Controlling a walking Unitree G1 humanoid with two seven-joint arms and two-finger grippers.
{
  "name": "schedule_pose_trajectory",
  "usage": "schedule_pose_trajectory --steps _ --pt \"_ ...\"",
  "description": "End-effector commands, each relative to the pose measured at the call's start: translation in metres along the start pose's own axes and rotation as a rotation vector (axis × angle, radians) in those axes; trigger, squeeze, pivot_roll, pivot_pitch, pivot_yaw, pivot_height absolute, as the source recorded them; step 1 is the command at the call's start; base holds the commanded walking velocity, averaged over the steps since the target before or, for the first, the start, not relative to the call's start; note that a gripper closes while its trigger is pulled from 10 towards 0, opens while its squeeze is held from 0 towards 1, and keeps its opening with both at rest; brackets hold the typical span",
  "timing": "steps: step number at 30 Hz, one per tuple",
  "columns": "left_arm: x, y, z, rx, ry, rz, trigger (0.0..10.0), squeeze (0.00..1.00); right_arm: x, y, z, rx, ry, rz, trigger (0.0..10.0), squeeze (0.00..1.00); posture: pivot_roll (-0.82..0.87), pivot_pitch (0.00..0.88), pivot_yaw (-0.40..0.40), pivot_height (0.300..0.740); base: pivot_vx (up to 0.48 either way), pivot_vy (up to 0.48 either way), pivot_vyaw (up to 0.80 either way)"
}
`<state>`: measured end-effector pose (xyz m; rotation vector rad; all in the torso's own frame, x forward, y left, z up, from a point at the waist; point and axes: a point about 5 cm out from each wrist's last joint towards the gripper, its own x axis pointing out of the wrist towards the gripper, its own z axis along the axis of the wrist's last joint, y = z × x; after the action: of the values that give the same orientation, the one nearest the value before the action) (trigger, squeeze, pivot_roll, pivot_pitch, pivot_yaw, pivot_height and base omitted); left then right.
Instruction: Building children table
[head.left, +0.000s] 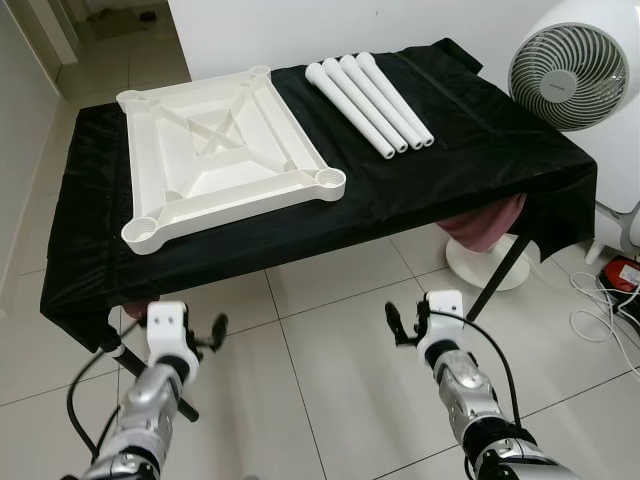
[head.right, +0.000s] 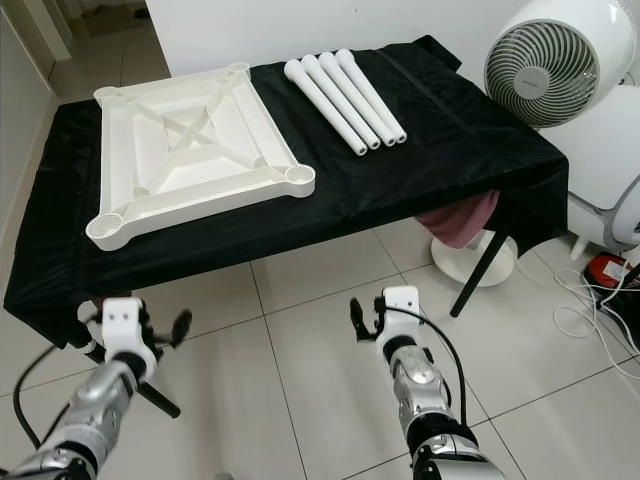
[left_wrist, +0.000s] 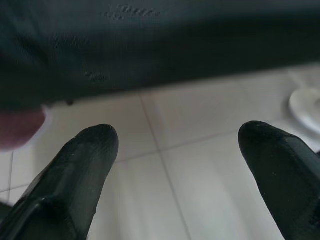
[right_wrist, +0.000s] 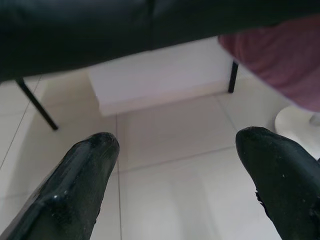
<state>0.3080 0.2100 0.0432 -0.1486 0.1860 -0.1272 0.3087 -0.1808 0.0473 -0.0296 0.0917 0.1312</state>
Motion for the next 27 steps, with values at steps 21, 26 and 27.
schedule_pose_trajectory --steps 21,26,27 --pt "0.008 -0.035 0.081 0.053 -0.310 -0.128 10.0 0.00 0.012 0.000 0.101 -0.068 -0.375 -0.014 10.0 0.00 -0.08 0.048 0.126 0.740 0.000 0.000 0.00" --pt "0.000 -0.037 0.074 0.057 -0.309 -0.123 10.0 0.00 -0.001 0.007 0.107 -0.062 -0.417 0.013 10.0 0.00 -0.09 0.034 0.103 0.740 0.000 0.000 0.00" --pt "-0.001 -0.043 0.072 0.076 -0.312 -0.128 10.0 0.00 -0.005 0.007 0.111 -0.047 -0.431 0.017 10.0 0.00 -0.07 0.020 0.078 0.740 0.000 0.000 0.00"
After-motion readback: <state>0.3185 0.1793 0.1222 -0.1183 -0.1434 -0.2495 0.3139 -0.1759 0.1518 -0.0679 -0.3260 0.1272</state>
